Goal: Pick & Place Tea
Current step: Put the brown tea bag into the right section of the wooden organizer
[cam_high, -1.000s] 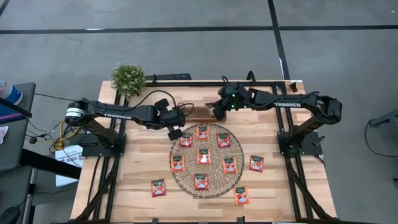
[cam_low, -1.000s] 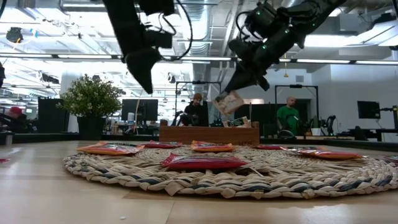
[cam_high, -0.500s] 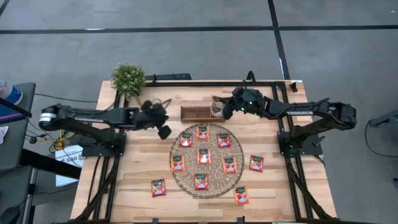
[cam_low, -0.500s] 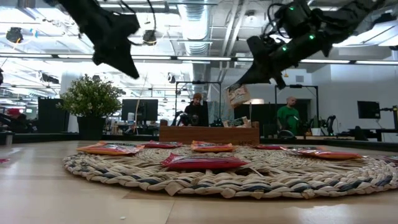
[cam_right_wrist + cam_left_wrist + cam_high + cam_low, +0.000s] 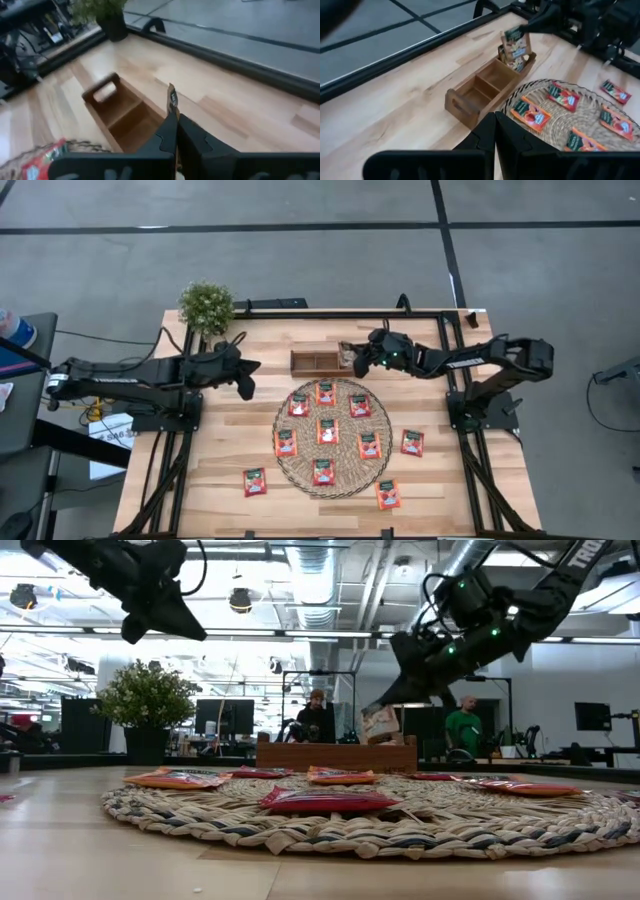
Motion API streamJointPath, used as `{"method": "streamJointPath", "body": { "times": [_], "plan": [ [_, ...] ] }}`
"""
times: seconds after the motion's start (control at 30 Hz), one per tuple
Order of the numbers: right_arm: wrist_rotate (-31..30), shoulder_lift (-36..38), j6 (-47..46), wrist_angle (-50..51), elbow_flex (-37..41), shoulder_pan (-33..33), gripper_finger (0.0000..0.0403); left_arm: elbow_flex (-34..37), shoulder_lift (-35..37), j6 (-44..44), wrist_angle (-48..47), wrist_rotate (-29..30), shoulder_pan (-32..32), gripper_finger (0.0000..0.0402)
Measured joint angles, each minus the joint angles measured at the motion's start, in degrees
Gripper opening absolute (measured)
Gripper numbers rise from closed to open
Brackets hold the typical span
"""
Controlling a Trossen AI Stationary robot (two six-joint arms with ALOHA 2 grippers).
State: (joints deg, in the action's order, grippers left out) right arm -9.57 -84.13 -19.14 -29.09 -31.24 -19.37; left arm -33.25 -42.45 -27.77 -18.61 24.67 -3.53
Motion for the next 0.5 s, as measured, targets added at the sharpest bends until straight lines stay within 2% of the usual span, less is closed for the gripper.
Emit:
{"method": "streamJointPath", "body": {
  "times": [0.5],
  "plan": [
    [-1.11,-1.43,3.16,1.62,0.04,0.11,0.0000,0.13,0.85,-1.42,-0.97,-0.43,0.00,0.0000]
  ]
}}
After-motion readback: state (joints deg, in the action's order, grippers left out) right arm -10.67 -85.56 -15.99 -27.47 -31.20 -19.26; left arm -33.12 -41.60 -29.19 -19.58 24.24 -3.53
